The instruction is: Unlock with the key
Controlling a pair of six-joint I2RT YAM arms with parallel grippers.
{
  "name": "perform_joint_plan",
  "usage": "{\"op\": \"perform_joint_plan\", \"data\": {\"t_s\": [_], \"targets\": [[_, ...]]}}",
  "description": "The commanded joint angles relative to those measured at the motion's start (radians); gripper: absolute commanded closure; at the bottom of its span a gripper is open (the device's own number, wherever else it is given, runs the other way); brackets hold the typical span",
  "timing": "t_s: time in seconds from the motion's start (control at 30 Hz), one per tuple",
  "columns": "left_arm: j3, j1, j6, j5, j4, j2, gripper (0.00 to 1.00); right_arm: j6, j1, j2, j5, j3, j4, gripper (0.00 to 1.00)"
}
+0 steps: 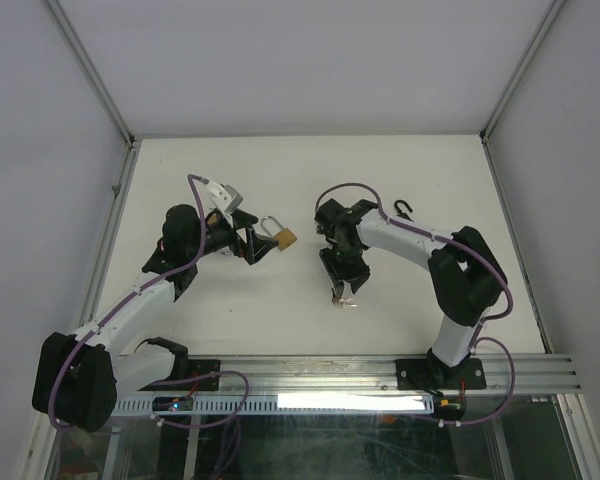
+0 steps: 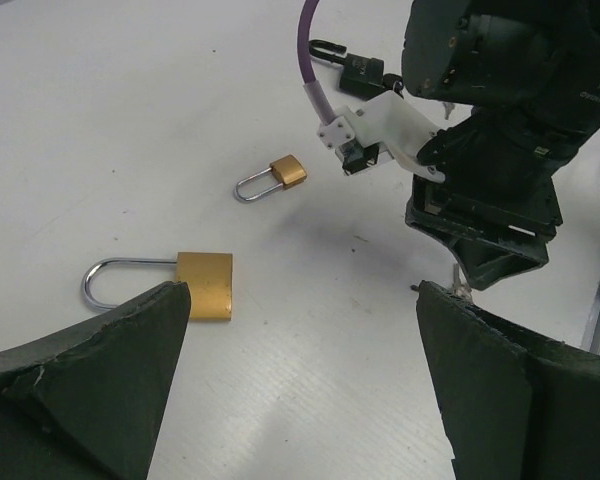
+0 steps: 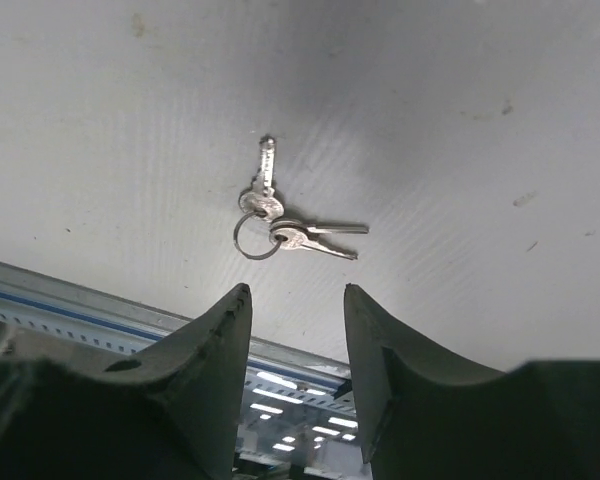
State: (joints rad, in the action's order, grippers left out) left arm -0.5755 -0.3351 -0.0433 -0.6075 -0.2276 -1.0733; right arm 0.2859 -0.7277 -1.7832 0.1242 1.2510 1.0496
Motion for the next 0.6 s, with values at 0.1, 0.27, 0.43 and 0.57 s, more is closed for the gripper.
{"op": "perform_joint_plan", "data": {"t_s": [0.1, 0.27, 0.43, 0.57], "targets": [[-0.032, -0.010, 0.023, -0.012, -0.042, 0.001, 0.01, -0.231, -0.158, 0.108, -0.083, -0.004, -0.113, 0.56], [-0.042, -0.010, 0.039, -0.005, -0.038, -0.003, 0.01, -0.315, -0.167, 0.040, -0.129, -0.024, -0.097, 0.63], [-0.044, -0.010, 0.036, -0.008, -0.034, -0.007, 0.01, -0.330, -0.193, -0.001, -0.137, -0.013, -0.124, 0.64], [-0.045, -0.010, 0.037, -0.005, -0.032, -0.010, 0.01, -0.311, -0.213, -0.017, -0.104, -0.028, -0.145, 0.64]]}}
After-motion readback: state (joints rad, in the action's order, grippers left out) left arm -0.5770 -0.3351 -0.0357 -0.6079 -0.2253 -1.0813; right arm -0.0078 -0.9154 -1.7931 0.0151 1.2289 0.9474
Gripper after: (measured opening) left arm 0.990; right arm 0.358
